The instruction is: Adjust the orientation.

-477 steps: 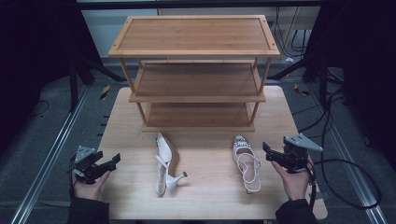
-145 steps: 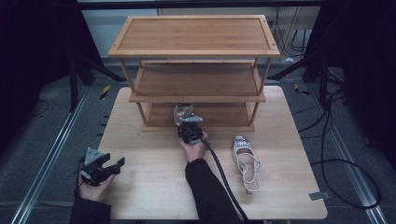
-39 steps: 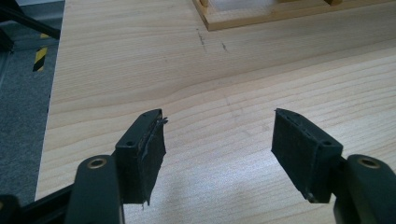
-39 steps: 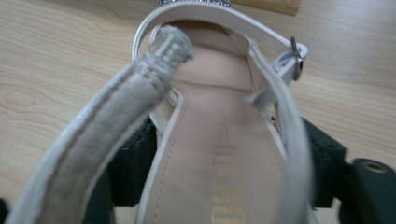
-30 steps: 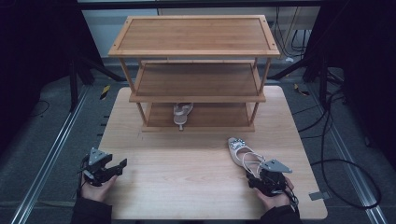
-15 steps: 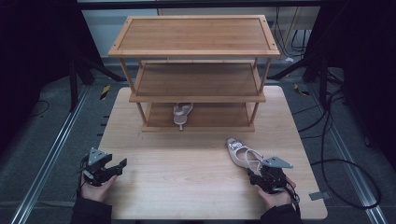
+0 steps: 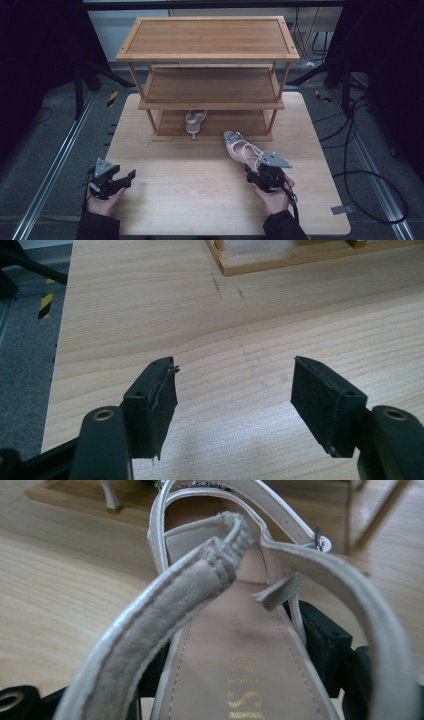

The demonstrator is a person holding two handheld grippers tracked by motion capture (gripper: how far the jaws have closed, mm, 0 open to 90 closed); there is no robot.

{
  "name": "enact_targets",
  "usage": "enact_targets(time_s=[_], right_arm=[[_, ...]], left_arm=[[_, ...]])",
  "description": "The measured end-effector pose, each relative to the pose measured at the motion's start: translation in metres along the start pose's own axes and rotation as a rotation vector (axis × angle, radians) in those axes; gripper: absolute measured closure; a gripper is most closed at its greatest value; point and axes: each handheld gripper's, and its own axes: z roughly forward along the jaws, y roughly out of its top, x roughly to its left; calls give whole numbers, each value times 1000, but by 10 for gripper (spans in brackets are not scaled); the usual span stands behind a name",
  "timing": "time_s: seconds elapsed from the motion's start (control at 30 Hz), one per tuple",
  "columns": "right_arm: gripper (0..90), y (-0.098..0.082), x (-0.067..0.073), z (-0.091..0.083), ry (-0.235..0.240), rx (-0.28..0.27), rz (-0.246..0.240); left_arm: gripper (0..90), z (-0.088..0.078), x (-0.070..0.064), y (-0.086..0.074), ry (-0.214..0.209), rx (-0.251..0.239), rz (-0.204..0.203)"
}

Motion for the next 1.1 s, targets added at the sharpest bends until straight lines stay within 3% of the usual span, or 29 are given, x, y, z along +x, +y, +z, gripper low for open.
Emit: enact_targets(time_s=[0.17,0.53,1.1], right_arm=[[409,13,13,25,5,13,13],[408,46,29,68,-2,-44,106],[407,77,35,144,-114,-45,176]], left_arm=[[329,-1,1,0,3,-7,-2],[326,-1,1,0,1,-11,-5],[327,-1,2,0,-8,-15,-18]])
